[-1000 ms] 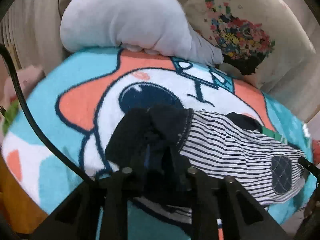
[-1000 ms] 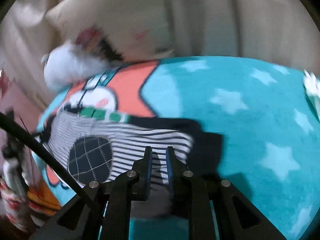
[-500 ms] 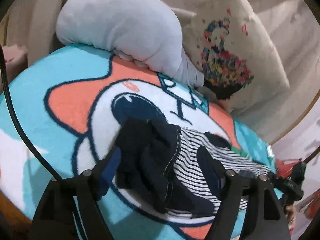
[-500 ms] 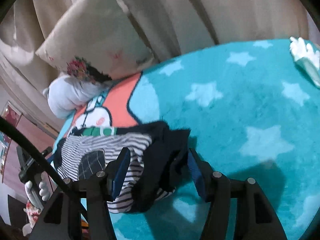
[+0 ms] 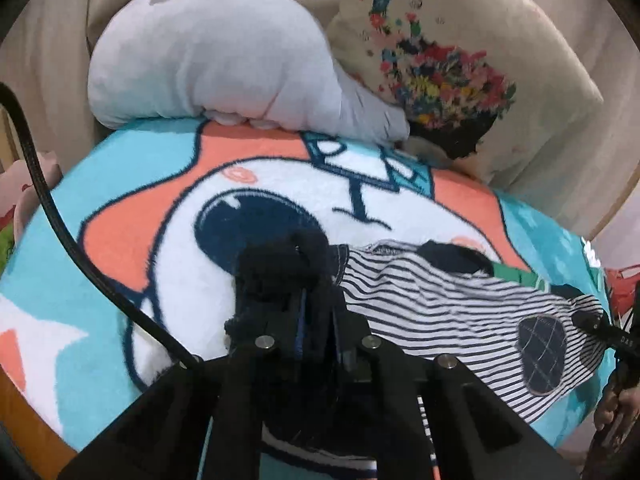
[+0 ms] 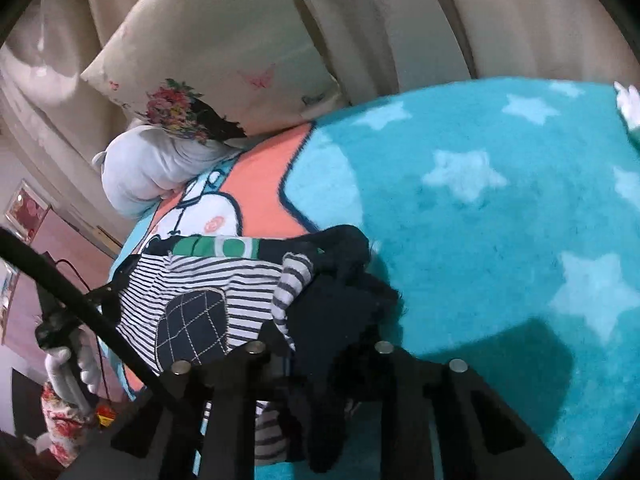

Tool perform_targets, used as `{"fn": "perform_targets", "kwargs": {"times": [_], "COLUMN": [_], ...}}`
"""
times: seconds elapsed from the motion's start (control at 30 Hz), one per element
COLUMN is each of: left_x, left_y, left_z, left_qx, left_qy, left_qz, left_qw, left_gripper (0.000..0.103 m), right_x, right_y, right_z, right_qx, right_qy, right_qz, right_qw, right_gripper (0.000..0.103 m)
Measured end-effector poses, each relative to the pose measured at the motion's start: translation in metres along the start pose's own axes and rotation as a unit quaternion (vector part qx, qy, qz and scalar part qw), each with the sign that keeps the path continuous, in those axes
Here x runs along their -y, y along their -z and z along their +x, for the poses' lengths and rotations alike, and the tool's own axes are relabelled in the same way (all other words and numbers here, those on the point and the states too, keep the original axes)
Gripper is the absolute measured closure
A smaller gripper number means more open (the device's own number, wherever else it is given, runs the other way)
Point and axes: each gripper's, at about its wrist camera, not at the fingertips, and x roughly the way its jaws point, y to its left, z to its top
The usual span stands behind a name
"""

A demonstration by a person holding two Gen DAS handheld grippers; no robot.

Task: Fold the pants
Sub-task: 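Grasp the pants cuff with the right gripper and fold it toward the waistband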

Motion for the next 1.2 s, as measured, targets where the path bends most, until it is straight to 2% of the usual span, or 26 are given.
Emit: {"fn": "perform_targets", "kwargs": {"times": [0.23, 0.4, 0.5, 0.6, 0.67, 0.7, 0.77, 0.83, 0.87, 0.9, 0.97, 1.03, 1.13, 1.2], "left_x": [0.015, 0.035, 0.041, 0.036, 0.027, 0.020, 0.016, 0.015, 0.017, 0.021, 0.035, 0.061, 0.111, 0.153], "left_y": [-0.035, -0.063, -0.064, -0.054, -0.047, -0.045, -0.048, -0.051, -0.053, -0.055, -0.057, -0.059, -0.061, -0.063], "left_z": [-0.024, -0.020, 0.001, 0.039, 0.055, 0.056, 0.044, 0.026, 0.008, -0.003, -0.024, -0.037, -0.034, -0.020], "left_qx": [0.037, 0.056, 0.039, -0.002, -0.034, -0.038, -0.030, -0.015, 0.005, 0.019, 0.044, 0.058, 0.036, 0.009], "left_qy": [0.040, 0.030, 0.014, -0.037, -0.031, -0.018, -0.013, -0.013, -0.010, -0.006, 0.011, 0.042, 0.098, 0.141], "left_qz": [-0.011, -0.002, -0.006, -0.019, -0.040, -0.056, -0.058, -0.060, -0.052, -0.043, -0.023, 0.013, 0.080, 0.115], "left_qw": [0.9985, 0.9980, 0.9991, 0.9991, 0.9981, 0.9976, 0.9978, 0.9980, 0.9986, 0.9989, 0.9987, 0.9974, 0.9913, 0.9833], "left_gripper": [0.093, 0.092, 0.090, 0.088, 0.087, 0.087, 0.087, 0.087, 0.086, 0.084, 0.065, 0.051, 0.046, 0.046], "right_x": [-0.024, -0.016, 0.006, 0.038, 0.060, 0.066, 0.076, 0.077, 0.075, 0.074, 0.068, 0.063, 0.059, 0.061], "right_y": [-0.035, -0.064, -0.072, -0.069, -0.062, -0.060, -0.053, -0.051, -0.050, -0.048, -0.043, -0.036, -0.032, -0.026], "right_z": [-0.043, -0.058, -0.047, -0.019, 0.005, 0.011, 0.007, -0.003, -0.012, -0.017, -0.024, -0.026, -0.026, -0.030], "right_qx": [0.066, 0.097, 0.094, 0.064, 0.028, 0.018, 0.031, 0.041, 0.053, 0.060, 0.069, 0.073, 0.081, 0.091], "right_qy": [-0.015, 0.002, 0.015, 0.045, 0.067, 0.067, 0.045, 0.043, 0.045, 0.046, 0.047, 0.048, 0.057, 0.057], "right_qz": [-0.033, -0.030, -0.005, 0.032, 0.063, 0.074, 0.100, 0.108, 0.109, 0.107, 0.100, 0.096, 0.094, 0.103], "right_qw": [0.997, 0.995, 0.995, 0.996, 0.995, 0.995, 0.994, 0.992, 0.992, 0.991, 0.991, 0.992, 0.991, 0.989], "right_gripper": [0.086, 0.086, 0.086, 0.081, 0.079, 0.078, 0.073, 0.068, 0.067, 0.067, 0.065, 0.063, 0.063, 0.061]}}
